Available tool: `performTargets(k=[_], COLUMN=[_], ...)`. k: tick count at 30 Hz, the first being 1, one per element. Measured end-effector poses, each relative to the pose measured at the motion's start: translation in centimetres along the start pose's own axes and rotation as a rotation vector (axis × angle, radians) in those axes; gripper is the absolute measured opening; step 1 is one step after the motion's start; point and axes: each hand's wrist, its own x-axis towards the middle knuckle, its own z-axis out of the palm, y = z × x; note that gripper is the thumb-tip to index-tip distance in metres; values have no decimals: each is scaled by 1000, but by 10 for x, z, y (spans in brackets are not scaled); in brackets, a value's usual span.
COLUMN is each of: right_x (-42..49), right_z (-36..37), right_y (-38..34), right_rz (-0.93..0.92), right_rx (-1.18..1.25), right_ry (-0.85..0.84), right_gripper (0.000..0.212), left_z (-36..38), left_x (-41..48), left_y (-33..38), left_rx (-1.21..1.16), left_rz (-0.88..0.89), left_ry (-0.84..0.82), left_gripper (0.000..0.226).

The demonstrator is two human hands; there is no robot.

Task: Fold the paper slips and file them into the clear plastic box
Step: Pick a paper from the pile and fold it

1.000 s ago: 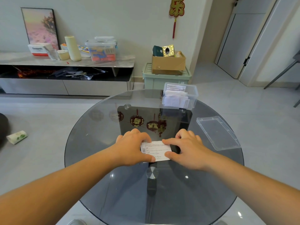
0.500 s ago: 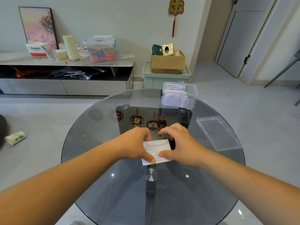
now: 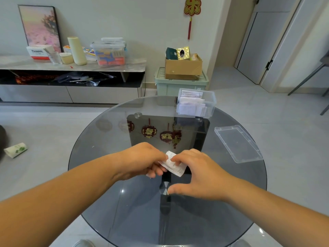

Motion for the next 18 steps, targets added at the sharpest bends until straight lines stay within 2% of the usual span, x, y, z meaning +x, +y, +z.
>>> performTargets(k=[2, 4, 6, 8, 12, 14, 16, 18], right_x=[-2, -2, 1, 5, 12, 15, 17, 18], right_z=[2, 5, 5, 3, 1, 3, 4, 3], right_y=[-1, 3, 6, 10, 17, 17, 16, 17], right_rz=[20, 75, 126, 185, 278, 281, 266, 267], right_rx=[20, 90, 170, 250, 282, 244, 112, 2], right_ry=[33, 100, 156, 177, 151, 121, 84, 62], right_gripper=[82, 54, 20, 6, 4, 13, 28, 38], left_z=[0, -1, -2, 0, 9, 12, 12, 10], left_x=[-2, -3, -2, 0, 9, 15, 22, 27], left_y=[1, 2, 1, -2, -9, -11, -11, -11], left_rx=[-274, -401, -305, 8, 682, 931, 983, 916], left_rz=[-109, -153, -130, -44, 201, 276, 278, 246], left_ry=[-55, -114, -118, -59, 222, 358, 438, 452], left_gripper=[31, 37, 34, 25, 35, 40, 42, 41])
